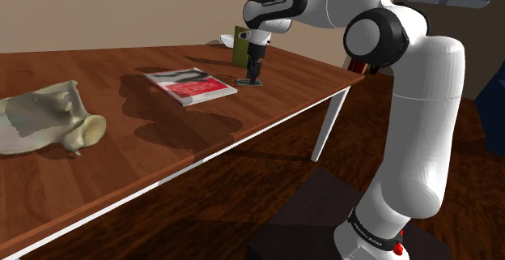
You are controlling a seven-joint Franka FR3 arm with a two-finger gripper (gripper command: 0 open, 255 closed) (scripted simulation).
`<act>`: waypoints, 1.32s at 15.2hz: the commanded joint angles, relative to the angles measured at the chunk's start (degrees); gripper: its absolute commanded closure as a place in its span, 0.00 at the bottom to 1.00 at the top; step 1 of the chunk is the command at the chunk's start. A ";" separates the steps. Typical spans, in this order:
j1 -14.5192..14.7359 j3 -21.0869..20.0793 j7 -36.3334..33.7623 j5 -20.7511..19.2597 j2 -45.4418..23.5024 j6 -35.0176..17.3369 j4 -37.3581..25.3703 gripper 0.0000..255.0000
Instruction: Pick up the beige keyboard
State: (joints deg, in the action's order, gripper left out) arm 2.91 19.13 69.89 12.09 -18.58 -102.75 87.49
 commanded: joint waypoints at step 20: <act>-0.48 0.17 -0.71 -0.17 -0.08 6.36 -6.53 1.00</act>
State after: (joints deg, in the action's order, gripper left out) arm 2.54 19.26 69.20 11.92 -18.61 -97.18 81.76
